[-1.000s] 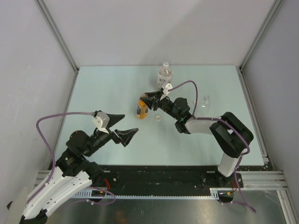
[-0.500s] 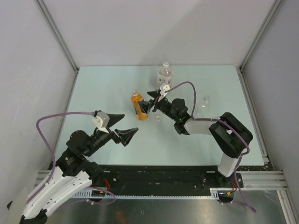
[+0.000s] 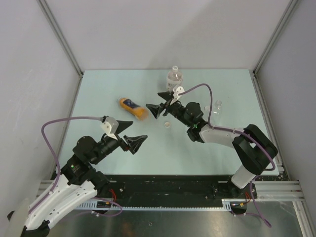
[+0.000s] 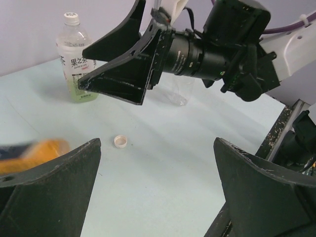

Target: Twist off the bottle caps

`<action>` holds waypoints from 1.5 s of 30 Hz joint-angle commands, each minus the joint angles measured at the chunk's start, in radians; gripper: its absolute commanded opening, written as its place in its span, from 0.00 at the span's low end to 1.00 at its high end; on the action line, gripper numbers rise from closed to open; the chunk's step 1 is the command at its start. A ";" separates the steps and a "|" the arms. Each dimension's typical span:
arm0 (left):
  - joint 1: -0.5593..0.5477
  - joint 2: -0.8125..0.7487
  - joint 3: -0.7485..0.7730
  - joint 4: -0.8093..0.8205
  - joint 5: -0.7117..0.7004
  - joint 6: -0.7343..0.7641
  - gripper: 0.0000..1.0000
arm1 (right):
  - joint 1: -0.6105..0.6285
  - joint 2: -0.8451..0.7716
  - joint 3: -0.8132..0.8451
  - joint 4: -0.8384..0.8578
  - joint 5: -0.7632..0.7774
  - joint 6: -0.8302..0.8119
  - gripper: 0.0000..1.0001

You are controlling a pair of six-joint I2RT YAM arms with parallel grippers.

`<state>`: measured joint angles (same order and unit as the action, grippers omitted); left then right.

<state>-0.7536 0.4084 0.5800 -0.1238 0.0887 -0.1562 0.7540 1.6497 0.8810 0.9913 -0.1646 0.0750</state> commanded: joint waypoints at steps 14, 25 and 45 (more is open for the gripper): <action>-0.003 0.017 0.011 0.006 -0.004 0.000 1.00 | -0.025 -0.184 0.006 -0.283 0.036 0.091 0.98; -0.003 0.128 0.005 0.003 -0.054 -0.054 0.99 | -0.172 -0.312 0.006 -0.627 -0.086 0.331 0.99; 0.141 0.872 0.115 0.035 0.123 -0.273 0.99 | -0.291 -0.442 0.005 -0.866 -0.261 0.351 0.99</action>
<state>-0.6506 1.1938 0.6411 -0.1318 0.1089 -0.3878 0.4618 1.2415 0.8806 0.1520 -0.3622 0.4786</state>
